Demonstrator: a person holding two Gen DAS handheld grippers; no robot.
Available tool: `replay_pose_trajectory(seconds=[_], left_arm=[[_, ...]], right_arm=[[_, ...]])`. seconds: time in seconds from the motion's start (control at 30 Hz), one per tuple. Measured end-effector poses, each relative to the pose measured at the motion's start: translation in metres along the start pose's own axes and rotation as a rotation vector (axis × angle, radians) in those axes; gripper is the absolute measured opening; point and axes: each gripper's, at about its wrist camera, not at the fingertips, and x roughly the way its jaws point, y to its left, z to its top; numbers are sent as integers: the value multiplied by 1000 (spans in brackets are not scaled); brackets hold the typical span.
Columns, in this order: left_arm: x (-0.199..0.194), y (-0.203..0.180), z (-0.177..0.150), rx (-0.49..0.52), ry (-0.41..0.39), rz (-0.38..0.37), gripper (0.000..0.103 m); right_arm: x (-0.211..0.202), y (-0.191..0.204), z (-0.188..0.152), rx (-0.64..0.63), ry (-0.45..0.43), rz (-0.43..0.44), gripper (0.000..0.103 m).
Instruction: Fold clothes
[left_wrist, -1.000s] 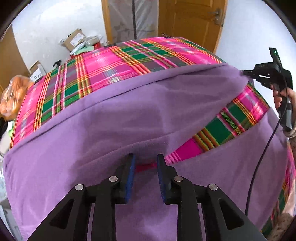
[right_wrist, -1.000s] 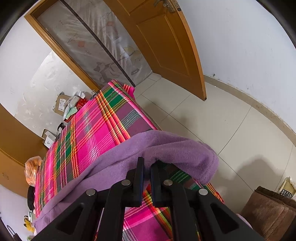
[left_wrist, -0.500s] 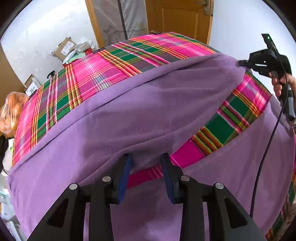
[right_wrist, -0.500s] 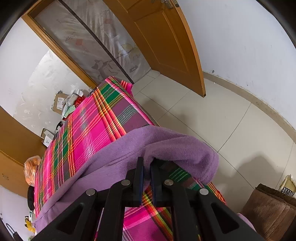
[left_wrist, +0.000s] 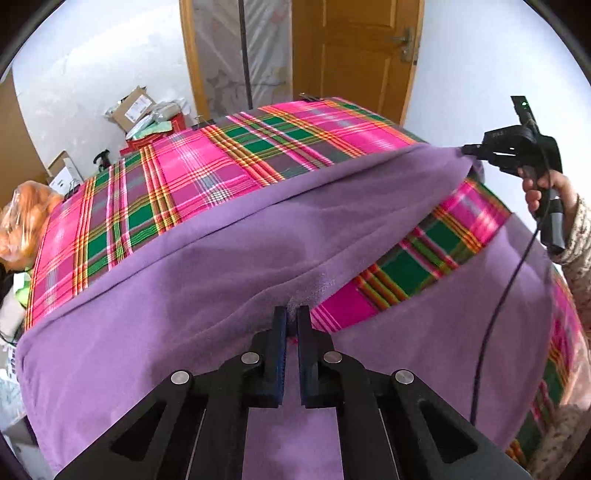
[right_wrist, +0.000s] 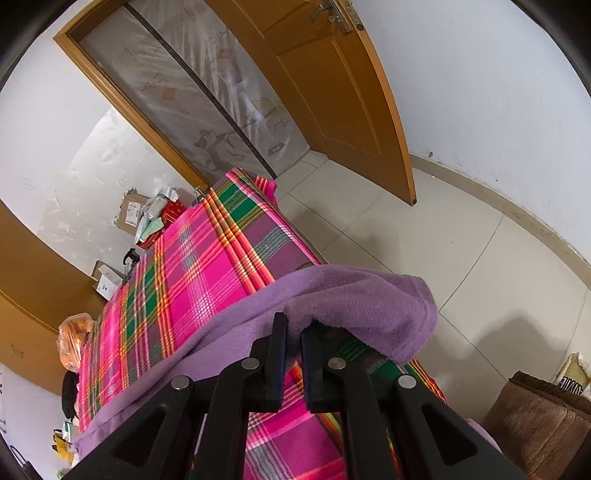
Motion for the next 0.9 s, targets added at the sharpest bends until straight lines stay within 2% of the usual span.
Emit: replay_pose_trajectory(seconds=[0.17,0.3,0.47,0.6,0.8,0.9], left_arm=[[14,-6,-11,29,64,-18,5],[18,-4,-10,19,71,-27,5],[21,-6,-11,25,81,-26,5],[20,-1,-12,-16,81,-53,5],[23,0,-13,-31,99,-68,8],[18,4,-14,-64,87,-106,9]], right_arm=[[-1,-15,-12,28,22,-24,7],[4,-32,-22,59,39,-47,7],[-2,-32,-21,40,10,-76,8],[-5,-35,-22,41,4,-107,8],[-17,-48,-18,68,-45,-229,10],[-29,-53,-14,91,-85,-242,12]])
